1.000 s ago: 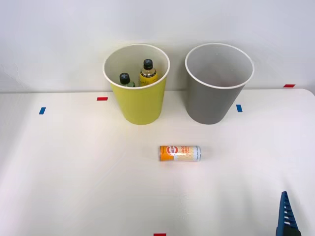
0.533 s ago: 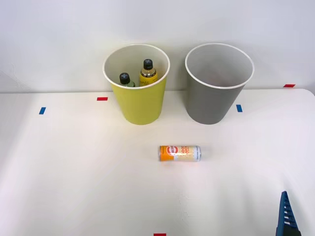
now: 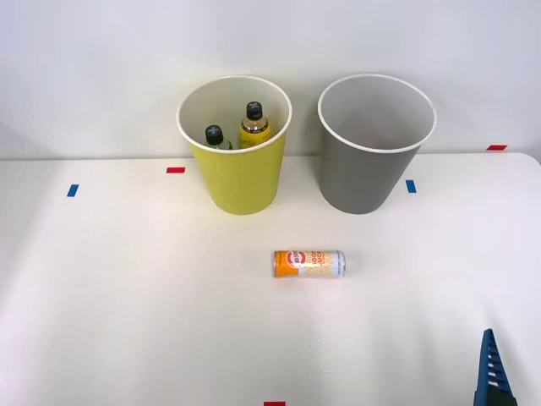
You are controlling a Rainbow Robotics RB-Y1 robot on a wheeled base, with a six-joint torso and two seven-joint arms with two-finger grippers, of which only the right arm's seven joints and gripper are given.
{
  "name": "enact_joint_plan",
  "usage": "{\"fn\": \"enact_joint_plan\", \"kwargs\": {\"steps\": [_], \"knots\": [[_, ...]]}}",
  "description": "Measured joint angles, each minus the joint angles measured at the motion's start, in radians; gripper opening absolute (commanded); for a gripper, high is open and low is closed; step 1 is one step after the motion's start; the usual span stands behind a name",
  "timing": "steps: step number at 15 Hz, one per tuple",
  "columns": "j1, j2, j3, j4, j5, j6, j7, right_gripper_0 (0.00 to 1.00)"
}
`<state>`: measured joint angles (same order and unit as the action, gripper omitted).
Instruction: Put cans in the gray bin, plastic bottles in the light green bin
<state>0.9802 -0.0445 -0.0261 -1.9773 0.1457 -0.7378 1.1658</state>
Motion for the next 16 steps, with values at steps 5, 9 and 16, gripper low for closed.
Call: {"fn": "enact_joint_plan", "kwargs": {"steps": [5, 9, 16], "knots": [[0.0, 0.0, 0.0, 0.0, 0.0, 0.0, 0.0, 1.0], [0.0, 0.0, 0.0, 0.0, 0.0, 0.0, 0.0, 1.0], [0.0, 0.0, 0.0, 0.0, 0.0, 0.0, 0.0, 1.0]]}}
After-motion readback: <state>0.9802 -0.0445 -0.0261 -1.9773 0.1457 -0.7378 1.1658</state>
